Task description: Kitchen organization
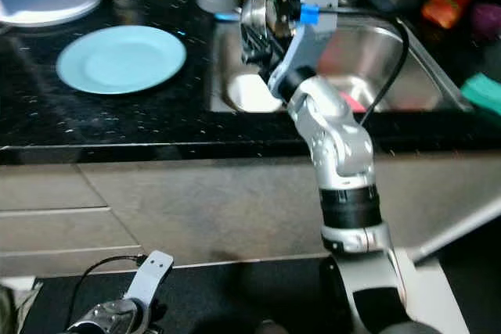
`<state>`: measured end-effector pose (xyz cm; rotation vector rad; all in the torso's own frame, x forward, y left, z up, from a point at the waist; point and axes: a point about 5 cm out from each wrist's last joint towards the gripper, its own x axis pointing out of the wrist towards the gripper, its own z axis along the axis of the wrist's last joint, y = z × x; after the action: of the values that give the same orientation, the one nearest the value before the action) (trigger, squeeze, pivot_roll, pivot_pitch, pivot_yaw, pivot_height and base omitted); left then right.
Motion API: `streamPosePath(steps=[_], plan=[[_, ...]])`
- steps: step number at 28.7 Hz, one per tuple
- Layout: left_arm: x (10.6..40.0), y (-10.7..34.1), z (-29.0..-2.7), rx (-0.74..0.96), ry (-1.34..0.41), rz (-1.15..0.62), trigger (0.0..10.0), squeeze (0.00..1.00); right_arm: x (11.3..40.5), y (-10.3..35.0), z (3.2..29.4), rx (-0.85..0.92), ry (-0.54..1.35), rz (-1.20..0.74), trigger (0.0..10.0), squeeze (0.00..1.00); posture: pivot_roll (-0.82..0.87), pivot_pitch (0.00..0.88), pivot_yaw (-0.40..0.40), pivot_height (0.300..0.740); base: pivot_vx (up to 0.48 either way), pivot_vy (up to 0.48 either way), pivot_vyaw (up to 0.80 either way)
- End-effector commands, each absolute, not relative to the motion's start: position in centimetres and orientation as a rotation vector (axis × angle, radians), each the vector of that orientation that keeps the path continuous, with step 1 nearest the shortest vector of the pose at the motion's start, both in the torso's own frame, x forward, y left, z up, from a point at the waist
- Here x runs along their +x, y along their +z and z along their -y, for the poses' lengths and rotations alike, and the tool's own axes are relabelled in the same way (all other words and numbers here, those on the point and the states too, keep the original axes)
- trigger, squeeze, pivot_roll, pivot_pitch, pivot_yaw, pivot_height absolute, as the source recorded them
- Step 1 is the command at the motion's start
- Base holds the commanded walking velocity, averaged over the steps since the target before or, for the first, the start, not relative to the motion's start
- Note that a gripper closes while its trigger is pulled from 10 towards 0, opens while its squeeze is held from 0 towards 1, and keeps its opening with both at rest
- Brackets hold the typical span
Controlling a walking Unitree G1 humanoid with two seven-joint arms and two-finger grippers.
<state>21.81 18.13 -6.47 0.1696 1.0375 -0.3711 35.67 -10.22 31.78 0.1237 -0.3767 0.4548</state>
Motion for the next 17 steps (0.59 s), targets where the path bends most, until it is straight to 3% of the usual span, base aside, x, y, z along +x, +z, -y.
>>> streamPosePath(steps=[1,12,17], plan=[[20.8,-7.1,-18.3,0.159,-0.369,-1.075,10.0,0.00,35.8,33.0,10.1,0.095,0.430,0.436,10.0,0.00,0.04,0.108,-0.043,0.740,0.000,0.000,0.00],[20.6,-7.1,-18.1,0.156,-0.383,-1.081,10.0,0.00,36.7,33.1,9.1,-0.036,0.398,0.438,10.0,0.00,0.04,0.128,-0.055,0.740,0.000,0.000,0.00],[20.5,-7.2,-17.9,0.144,-0.407,-1.094,10.0,0.00,38.0,32.0,8.8,-0.177,0.321,0.377,10.0,0.00,0.03,0.141,-0.060,0.740,0.000,0.000,0.00]])
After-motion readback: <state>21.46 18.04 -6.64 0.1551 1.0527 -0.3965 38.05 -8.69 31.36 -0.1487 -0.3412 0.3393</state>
